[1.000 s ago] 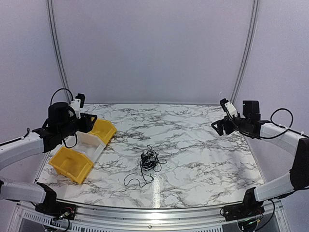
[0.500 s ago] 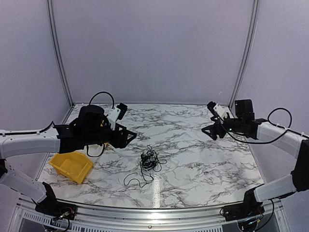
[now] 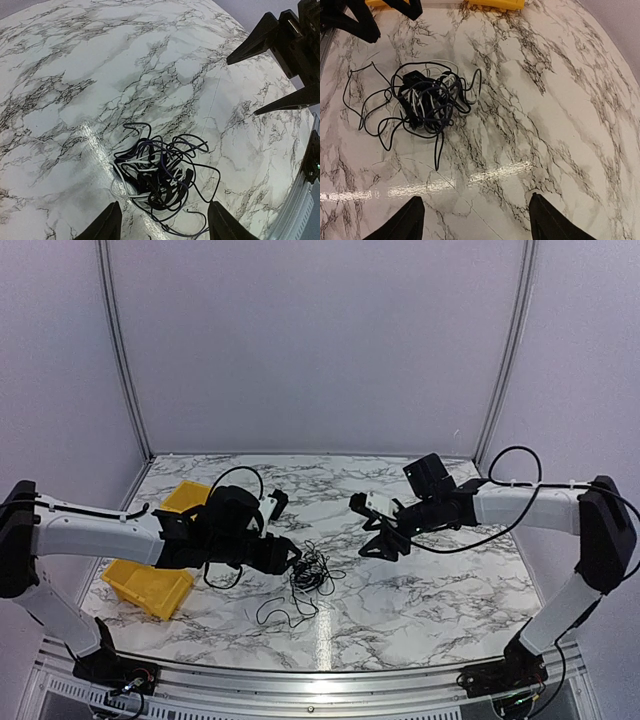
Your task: Untangle the cables
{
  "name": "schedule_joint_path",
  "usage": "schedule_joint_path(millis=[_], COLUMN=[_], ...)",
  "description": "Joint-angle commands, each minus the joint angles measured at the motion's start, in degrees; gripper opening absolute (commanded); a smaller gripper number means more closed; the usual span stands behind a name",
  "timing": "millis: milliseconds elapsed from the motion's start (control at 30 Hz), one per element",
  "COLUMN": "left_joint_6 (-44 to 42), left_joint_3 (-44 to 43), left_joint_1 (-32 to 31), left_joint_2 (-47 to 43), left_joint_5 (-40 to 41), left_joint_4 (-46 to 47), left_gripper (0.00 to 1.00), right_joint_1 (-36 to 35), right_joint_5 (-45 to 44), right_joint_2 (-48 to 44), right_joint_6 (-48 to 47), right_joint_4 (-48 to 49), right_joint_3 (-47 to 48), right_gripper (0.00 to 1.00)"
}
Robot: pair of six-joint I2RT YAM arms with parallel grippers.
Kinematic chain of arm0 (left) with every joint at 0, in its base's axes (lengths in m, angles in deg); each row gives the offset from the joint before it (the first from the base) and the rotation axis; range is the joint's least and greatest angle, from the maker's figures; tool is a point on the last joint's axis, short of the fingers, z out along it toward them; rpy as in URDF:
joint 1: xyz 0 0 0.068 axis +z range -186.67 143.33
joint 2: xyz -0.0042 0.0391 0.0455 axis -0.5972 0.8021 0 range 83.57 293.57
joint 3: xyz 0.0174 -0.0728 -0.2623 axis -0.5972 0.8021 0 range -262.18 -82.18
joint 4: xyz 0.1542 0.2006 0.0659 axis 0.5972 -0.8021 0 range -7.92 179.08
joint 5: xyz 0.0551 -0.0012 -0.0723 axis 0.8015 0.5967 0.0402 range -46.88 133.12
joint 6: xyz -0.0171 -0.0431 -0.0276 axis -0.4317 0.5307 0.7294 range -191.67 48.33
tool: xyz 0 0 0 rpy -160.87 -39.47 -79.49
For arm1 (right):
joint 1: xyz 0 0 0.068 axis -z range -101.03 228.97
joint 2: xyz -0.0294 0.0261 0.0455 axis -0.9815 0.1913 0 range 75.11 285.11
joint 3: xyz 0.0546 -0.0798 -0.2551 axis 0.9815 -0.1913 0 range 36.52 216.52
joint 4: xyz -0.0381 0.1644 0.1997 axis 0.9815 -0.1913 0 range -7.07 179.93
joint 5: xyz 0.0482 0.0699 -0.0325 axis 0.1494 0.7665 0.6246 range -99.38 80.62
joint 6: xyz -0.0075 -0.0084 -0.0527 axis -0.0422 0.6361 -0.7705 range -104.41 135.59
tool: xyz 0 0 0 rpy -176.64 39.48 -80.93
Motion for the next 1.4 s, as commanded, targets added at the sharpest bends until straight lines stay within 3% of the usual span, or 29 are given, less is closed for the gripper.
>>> schedule_joint_path(millis=[0, 200, 533, 700, 833, 1033, 1367], left_joint_6=[1.84, 2.9, 6.01, 7.43, 8.02, 8.22, 8.43], left_joint_3=[0.34, 3.46, 6.15, 6.77, 7.05, 7.0, 4.94], left_joint_1=[-0.39, -0.39, -0.39, -0.39, -0.39, -0.42, -0.91], left_joint_2=[1.39, 2.88, 4.65, 5.49, 5.55, 5.59, 9.94], left_joint_5=[1.31, 3.47, 7.72, 7.8, 7.29, 6.06, 5.31], left_joint_4=[1.3, 8.06, 13.37, 15.49, 16.86, 17.6, 21.68], left_gripper=[0.61, 0.58, 0.56, 0.56, 0.57, 0.57, 0.62], right_joint_1=[-1.67, -3.41, -5.75, -7.6, -7.57, -7.66, -7.66], right_joint_5=[1.53, 3.85, 10.45, 8.29, 5.84, 7.07, 5.75], right_joint_2=[4.6, 11.37, 15.84, 18.01, 20.73, 20.97, 20.29], right_joint_6=[0.03, -0.39, -1.49, 0.08, 3.07, 4.19, 7.12], right_joint_4=[0.31, -2.67, -8.65, -8.45, -8.06, -7.5, -3.96], right_joint_3=[4.62, 10.77, 17.53, 18.72, 20.71, 20.7, 19.1], right_gripper=[0.69, 0.59, 0.56, 0.56, 0.48, 0.44, 0.01])
